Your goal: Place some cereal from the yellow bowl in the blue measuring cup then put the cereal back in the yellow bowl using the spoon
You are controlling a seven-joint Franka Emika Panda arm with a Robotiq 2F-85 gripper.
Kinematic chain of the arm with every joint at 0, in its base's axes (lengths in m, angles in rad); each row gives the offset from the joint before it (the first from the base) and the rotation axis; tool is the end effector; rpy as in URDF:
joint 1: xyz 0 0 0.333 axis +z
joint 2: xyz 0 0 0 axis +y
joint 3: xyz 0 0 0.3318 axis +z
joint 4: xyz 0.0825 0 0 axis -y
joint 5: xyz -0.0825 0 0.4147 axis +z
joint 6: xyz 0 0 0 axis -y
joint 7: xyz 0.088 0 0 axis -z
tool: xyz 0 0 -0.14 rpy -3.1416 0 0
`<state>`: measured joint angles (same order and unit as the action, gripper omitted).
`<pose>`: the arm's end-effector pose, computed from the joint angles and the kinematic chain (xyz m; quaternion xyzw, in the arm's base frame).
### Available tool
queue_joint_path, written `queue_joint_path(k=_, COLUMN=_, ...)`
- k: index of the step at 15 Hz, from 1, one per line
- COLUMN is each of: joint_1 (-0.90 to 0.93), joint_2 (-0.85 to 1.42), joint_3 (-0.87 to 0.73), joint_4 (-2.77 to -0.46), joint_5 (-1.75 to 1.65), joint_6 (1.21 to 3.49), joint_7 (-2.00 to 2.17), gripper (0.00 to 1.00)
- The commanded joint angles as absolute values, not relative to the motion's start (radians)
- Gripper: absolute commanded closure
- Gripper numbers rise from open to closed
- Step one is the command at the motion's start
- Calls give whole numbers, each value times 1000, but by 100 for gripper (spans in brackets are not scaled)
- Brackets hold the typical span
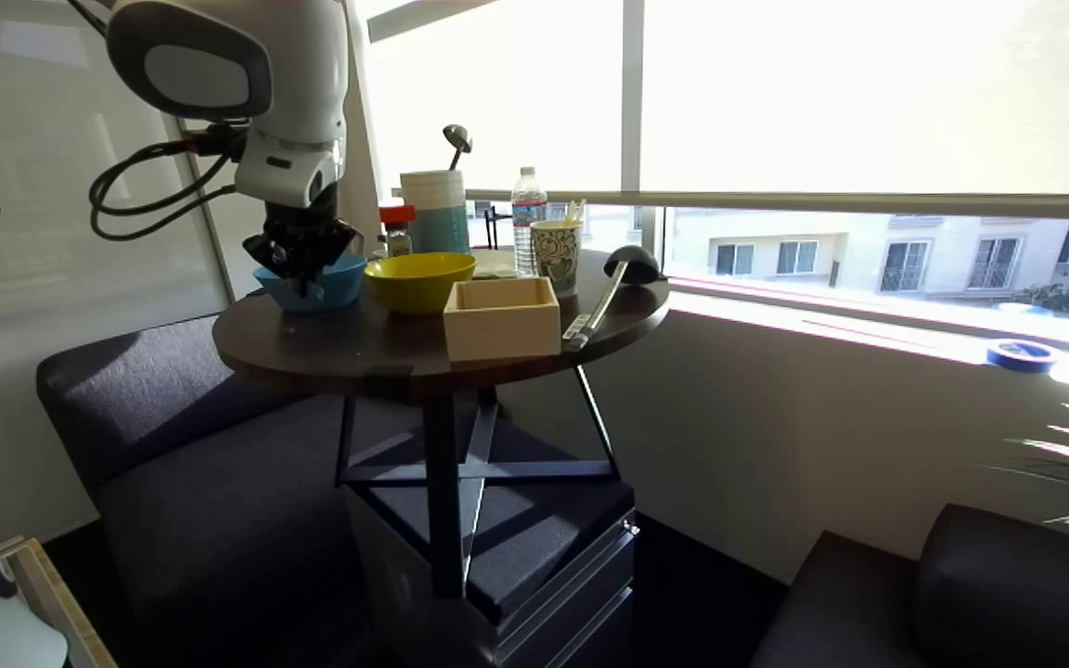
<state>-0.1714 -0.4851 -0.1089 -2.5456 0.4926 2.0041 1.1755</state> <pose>0.4039 -0.0706 0.4085 -0.6520 0.7177 0.1345 0.2044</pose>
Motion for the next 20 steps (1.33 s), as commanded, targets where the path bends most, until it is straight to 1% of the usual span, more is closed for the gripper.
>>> queue_joint_path(k=1, joint_1=-194, joint_2=-473, joint_3=-96, joint_4=-2460, joint_5=460, joint_6=1925, joint_7=1206, gripper=98)
queue_joint_path(k=6, joint_1=-197, joint_2=-408, joint_3=-95, joint_4=-2346, joint_5=429, joint_6=1889, joint_7=1224, gripper=98)
queue_joint_path(k=13, joint_1=-190, joint_2=-249, joint_3=-110, joint_4=-2177, joint_5=404, joint_6=1879, joint_7=1231, gripper=98)
queue_joint_path(k=20, joint_1=-175, joint_2=-116, joint_3=-114, joint_4=-2051, joint_5=367, joint_6=1976, joint_7=1197, gripper=98)
